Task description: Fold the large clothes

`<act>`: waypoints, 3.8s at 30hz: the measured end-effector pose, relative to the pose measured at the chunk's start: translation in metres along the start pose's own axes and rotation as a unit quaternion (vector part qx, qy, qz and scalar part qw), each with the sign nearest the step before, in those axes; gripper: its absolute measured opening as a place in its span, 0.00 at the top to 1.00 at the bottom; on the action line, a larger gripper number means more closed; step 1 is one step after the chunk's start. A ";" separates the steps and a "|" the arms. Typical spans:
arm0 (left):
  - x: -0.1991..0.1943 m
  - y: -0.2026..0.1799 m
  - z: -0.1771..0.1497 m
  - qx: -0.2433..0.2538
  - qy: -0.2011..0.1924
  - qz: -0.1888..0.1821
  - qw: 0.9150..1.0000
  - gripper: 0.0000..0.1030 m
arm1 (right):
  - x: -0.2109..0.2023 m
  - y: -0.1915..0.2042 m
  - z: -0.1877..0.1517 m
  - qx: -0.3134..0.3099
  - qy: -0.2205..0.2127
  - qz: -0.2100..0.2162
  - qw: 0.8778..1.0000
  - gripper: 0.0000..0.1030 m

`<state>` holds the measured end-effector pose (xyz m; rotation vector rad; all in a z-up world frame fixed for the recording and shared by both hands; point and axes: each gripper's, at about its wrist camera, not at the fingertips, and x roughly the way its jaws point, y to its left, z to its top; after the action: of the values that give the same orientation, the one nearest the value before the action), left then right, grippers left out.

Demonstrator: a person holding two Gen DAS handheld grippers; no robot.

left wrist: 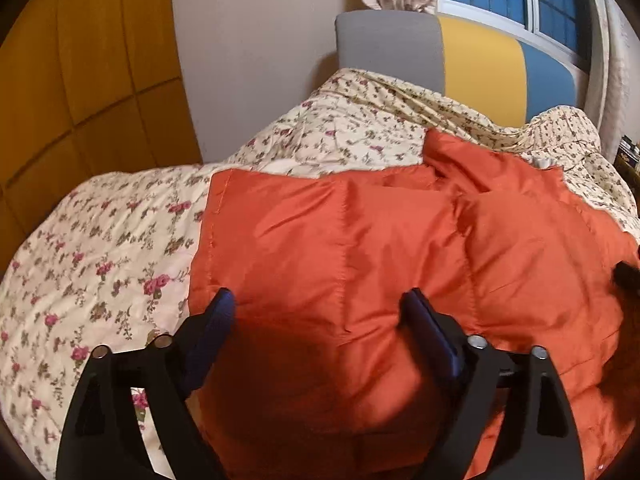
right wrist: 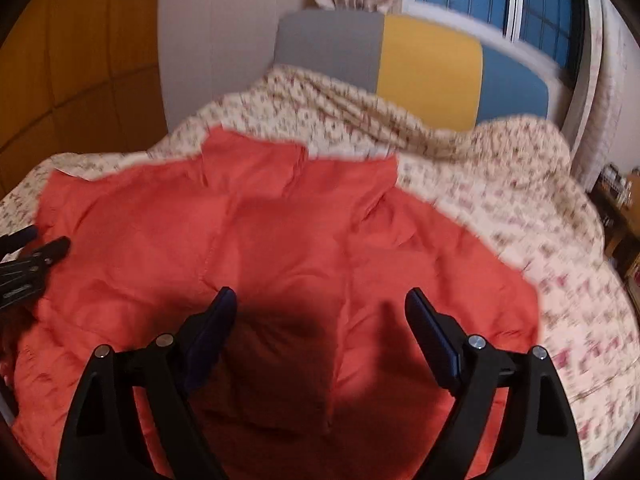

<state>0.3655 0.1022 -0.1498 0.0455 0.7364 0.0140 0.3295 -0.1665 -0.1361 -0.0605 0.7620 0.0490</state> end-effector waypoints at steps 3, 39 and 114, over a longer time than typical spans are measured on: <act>0.020 0.016 -0.006 -0.037 0.027 -0.024 0.999 0.11 | 0.026 0.003 -0.011 0.013 0.018 0.017 1.000 0.14; -0.029 0.011 0.029 -0.073 -0.023 -0.011 0.997 0.03 | -0.007 -0.026 0.031 0.070 -0.025 0.085 0.994 0.11; -0.187 0.076 -0.213 -0.054 0.040 -0.117 0.991 0.25 | -0.241 -0.171 -0.269 0.191 0.111 0.067 0.973 0.29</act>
<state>0.0840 0.1805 -0.1782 -0.1458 0.8172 -0.1693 -0.0185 -0.3622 -0.1569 0.3569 0.9872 0.0239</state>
